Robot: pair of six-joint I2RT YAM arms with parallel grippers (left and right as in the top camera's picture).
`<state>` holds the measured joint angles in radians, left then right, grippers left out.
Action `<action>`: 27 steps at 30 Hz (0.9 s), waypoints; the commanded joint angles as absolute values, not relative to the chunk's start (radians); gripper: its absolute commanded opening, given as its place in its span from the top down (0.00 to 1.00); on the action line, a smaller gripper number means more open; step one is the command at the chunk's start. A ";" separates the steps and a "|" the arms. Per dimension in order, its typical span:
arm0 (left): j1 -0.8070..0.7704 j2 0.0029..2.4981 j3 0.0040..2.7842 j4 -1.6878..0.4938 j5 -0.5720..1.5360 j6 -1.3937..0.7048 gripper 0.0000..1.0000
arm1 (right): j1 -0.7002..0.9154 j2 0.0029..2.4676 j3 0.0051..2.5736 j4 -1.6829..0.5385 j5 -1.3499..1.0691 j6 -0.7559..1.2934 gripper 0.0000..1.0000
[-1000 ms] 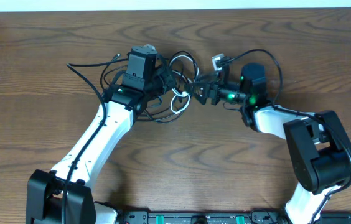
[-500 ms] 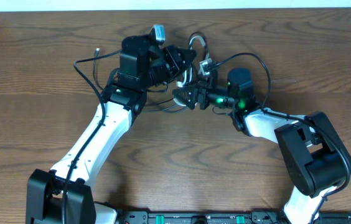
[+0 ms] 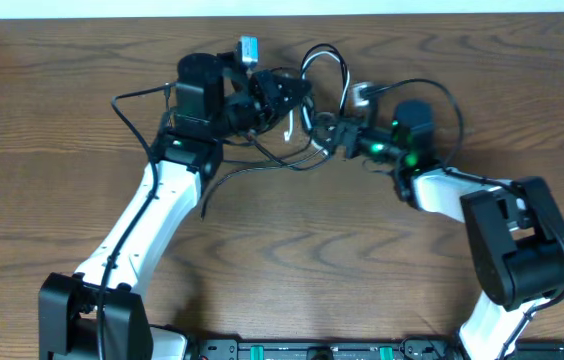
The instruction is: Untangle cables
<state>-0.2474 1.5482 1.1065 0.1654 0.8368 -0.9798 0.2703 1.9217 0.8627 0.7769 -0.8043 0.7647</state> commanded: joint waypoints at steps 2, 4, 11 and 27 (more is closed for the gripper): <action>-0.212 1.531 1.120 0.041 0.984 -0.669 0.93 | 0.208 1.922 0.866 0.830 -0.944 0.807 0.01; -0.212 1.532 1.120 -0.031 0.983 -0.539 0.92 | 0.199 1.922 0.866 0.893 -1.019 0.807 0.01; -0.213 1.532 1.120 -0.071 0.976 -0.444 0.92 | 0.220 1.922 0.866 1.155 -1.082 0.878 0.01; -0.216 1.532 1.120 -0.290 0.977 -0.003 0.93 | 0.237 1.922 0.866 1.223 -1.041 0.920 0.03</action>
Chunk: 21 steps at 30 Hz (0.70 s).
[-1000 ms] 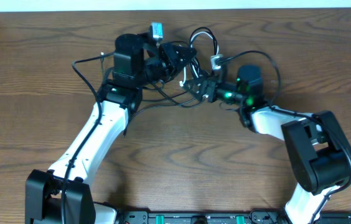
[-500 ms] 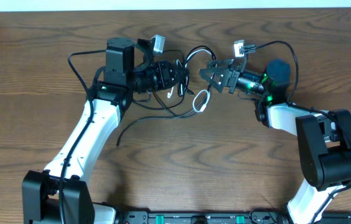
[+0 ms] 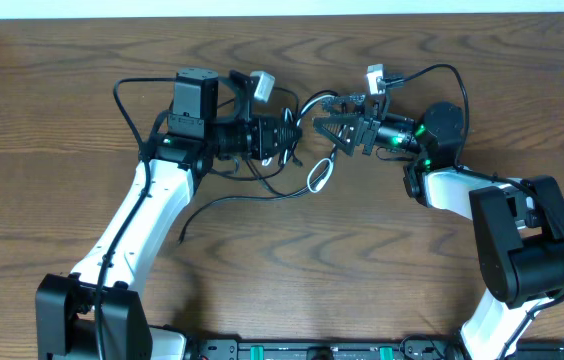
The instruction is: Untangle cables
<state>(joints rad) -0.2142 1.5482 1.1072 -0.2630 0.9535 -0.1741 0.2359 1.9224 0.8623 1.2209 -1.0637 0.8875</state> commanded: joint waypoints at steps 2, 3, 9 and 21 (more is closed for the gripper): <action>-0.221 1.532 1.120 -0.305 0.987 0.029 0.92 | 0.237 1.922 0.866 1.222 -1.022 0.955 0.01; -0.230 1.532 1.120 -0.305 0.987 0.044 0.93 | 0.237 1.922 0.866 1.222 -1.008 0.995 0.01; -0.284 1.532 1.120 -0.284 0.975 0.101 0.92 | 0.237 1.922 0.866 1.223 -0.992 1.097 0.01; -0.307 1.532 1.120 -0.290 0.839 0.101 0.92 | 0.237 1.922 0.866 1.240 -0.979 1.148 0.53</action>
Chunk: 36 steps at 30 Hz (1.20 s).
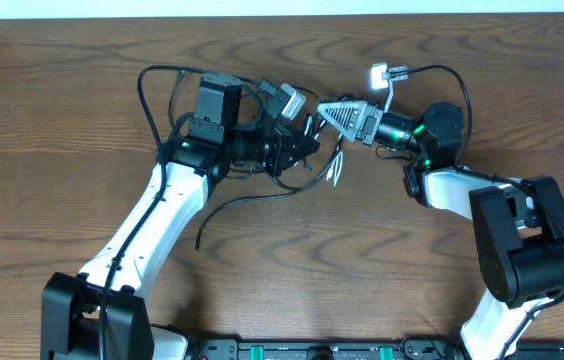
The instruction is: Untangle cables
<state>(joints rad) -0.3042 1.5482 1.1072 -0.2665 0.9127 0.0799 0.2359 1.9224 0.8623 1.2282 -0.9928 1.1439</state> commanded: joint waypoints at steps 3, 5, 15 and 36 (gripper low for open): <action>-0.307 1.532 1.120 -0.295 0.825 0.101 0.93 | 0.237 1.922 0.866 1.242 -0.979 1.148 0.72; -0.307 1.532 1.120 -0.295 0.825 0.101 0.92 | 0.237 1.922 0.866 1.242 -0.979 1.148 0.82; -0.307 1.532 1.120 -0.297 0.815 0.101 0.83 | 0.237 1.922 0.866 1.332 -1.007 1.175 0.99; -0.289 1.531 1.120 -0.405 0.209 -0.299 0.79 | 0.187 1.922 0.866 1.499 -1.151 1.200 0.99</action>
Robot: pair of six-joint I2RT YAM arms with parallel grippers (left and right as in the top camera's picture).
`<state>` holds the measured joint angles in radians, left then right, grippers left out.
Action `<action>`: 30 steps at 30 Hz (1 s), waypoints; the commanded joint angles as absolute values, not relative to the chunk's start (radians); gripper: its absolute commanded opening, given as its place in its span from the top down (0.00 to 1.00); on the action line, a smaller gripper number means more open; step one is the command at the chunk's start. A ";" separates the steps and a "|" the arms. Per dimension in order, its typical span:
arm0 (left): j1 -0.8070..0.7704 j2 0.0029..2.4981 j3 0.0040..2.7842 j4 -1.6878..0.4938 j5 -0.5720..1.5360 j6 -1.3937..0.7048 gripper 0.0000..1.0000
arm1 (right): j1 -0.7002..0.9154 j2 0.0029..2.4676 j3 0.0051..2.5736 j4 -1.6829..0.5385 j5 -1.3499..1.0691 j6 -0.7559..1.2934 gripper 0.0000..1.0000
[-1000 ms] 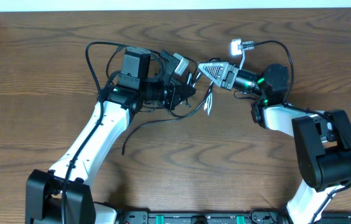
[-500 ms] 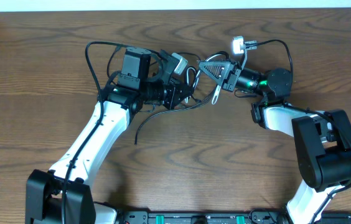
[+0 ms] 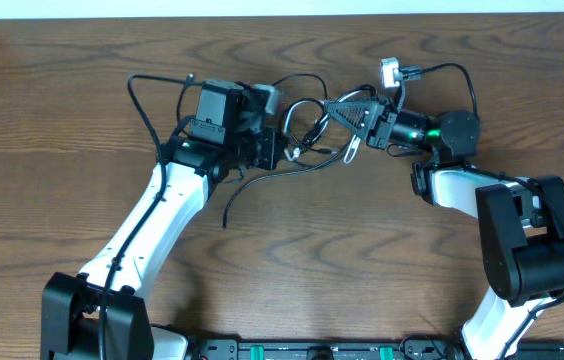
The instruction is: Untangle cables
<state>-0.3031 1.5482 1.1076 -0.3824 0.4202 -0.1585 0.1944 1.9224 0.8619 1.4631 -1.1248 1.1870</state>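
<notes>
A tangle of black cables (image 3: 307,125) lies at the back middle of the table, with a short white cable (image 3: 352,150) hanging from it. My left gripper (image 3: 284,148) is at the tangle's left side and looks shut on the black cables. A grey plug (image 3: 267,96) sits just above the left wrist. My right gripper (image 3: 334,106) comes in from the right, its fingers drawn to a point and shut on a black cable loop. A silver plug (image 3: 390,70) on a black lead arches over the right wrist.
The wooden table (image 3: 292,260) runs to a white wall edge (image 3: 282,8) at the back. Black cable ends trail to the left (image 3: 134,85) and toward the front (image 3: 232,205) of the left arm. The arm bases stand at the front edge.
My right gripper has moved a little right and back with its cable. The left gripper has drawn back slightly left, so the loops between them are more spread. The white cable now hangs under the right gripper.
At first both grippers were buried in a tight knot at the back. Then they stood apart, the right one open, with the white loop between them. Then they met again, the right one shut. Now they hold the tangle a little more stretched.
</notes>
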 commanded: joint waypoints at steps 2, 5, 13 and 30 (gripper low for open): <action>-0.278 1.531 1.120 -0.416 0.197 -0.325 0.79 | 0.187 1.922 0.866 1.518 -1.156 1.200 0.99; -0.257 1.532 1.120 -0.434 0.189 -0.371 0.79 | 0.187 1.922 0.866 1.519 -1.159 1.200 0.99; -0.230 1.532 1.120 -0.428 0.281 -0.387 0.27 | 0.187 1.922 0.866 1.519 -1.158 1.200 0.99; -0.230 1.531 1.120 -0.329 0.644 -0.289 0.12 | 0.187 1.922 0.866 1.519 -1.158 1.196 0.94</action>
